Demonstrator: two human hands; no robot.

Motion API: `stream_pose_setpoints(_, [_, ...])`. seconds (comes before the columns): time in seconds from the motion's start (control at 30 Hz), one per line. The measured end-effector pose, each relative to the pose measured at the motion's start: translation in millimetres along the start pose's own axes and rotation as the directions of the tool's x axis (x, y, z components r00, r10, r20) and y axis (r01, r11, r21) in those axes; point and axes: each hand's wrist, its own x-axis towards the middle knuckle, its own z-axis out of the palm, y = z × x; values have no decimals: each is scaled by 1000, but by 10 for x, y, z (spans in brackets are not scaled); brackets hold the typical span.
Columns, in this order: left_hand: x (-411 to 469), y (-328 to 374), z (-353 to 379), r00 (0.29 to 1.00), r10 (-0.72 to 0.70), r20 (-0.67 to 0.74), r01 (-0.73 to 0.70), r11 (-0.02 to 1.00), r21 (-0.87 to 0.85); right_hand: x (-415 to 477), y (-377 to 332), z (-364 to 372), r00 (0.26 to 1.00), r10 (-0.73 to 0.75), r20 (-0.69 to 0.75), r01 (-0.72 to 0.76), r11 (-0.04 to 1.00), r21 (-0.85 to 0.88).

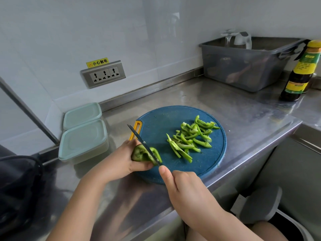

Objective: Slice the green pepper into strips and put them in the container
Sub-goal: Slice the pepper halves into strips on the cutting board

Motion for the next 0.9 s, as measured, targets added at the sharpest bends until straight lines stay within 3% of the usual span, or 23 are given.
stream_pose_setpoints(0.13, [-9, 19, -51, 998, 65, 25, -64, 997, -51, -10, -37, -6, 1000, -26, 4, 26, 999, 46])
stream_pose_setpoints(0.5, [-59, 35, -156, 999, 10, 39, -8, 999, -39, 24, -193, 97, 998, -61, -30, 56, 989, -138])
stream_pose_setpoints(0.67, [-50, 14, -167, 999, 16, 42, -11, 994, -105, 96, -198, 102, 998, -55, -44, 48, 987, -154])
stream_pose_setpoints(0.9, [-4, -89, -188, 997, 28, 68, -25, 998, -52, 204, -229, 112, 999, -30, -25, 26, 988, -149])
